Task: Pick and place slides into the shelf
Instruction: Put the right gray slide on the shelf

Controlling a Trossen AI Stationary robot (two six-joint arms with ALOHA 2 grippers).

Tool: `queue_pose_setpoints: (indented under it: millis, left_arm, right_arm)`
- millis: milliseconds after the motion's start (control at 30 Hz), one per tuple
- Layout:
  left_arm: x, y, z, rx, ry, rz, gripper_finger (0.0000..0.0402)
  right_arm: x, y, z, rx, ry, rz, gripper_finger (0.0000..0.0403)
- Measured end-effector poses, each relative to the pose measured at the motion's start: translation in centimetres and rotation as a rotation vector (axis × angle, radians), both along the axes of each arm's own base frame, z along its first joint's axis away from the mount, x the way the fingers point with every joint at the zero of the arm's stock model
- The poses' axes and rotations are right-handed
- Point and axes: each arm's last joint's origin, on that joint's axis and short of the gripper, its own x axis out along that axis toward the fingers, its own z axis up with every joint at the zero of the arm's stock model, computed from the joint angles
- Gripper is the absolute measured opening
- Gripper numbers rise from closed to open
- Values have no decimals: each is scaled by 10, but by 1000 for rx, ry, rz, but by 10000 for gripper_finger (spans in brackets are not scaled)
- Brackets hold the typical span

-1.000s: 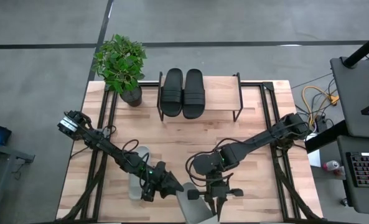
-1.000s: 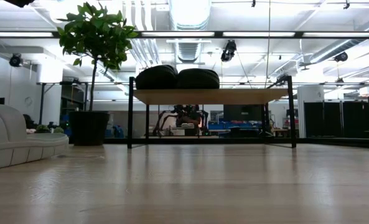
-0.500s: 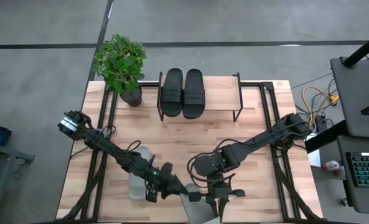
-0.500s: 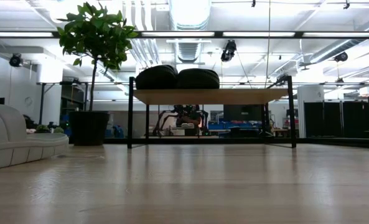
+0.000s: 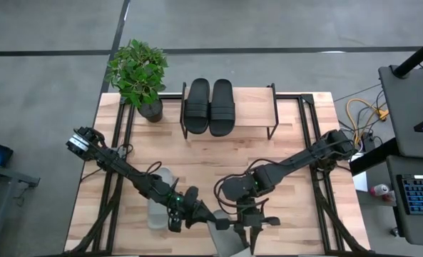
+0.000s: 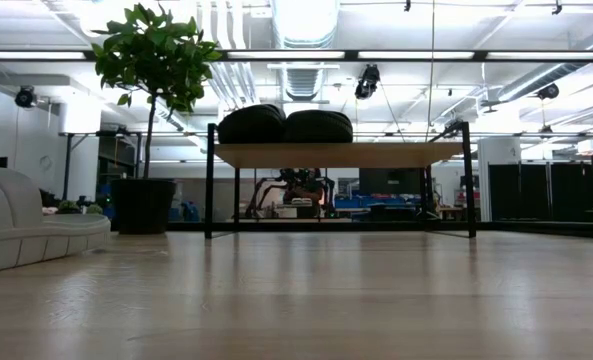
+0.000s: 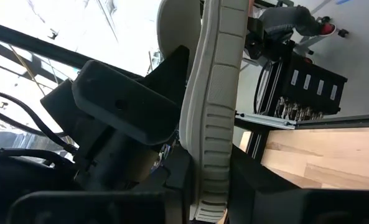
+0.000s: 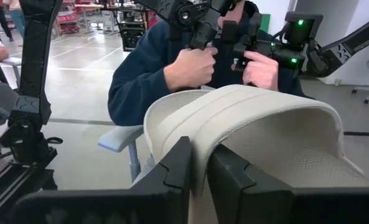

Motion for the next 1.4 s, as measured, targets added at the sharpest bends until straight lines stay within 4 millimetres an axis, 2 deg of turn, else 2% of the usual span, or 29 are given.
queue_pose_setpoints:
  millis: [567, 800, 1000, 1200, 1400]
  left_arm:
    - [0, 1, 0, -4, 9, 33, 37]
    - [0, 1, -1, -23, 21, 32, 37]
    - [1, 1, -1, -18, 39, 39, 37]
    - [2, 2, 0, -23, 35, 67, 37]
    - [1, 7, 0, -25, 57, 199, 37]
  right_arm:
    - [5, -9, 1, -2, 56, -38, 197]
    - [6, -15, 4, 2, 69, -55, 241]
    - [4, -29, 17, 11, 48, -101, 263]
    - [10, -48, 21, 2, 39, -190, 266]
    - [6, -64, 29, -17, 38, -242, 262]
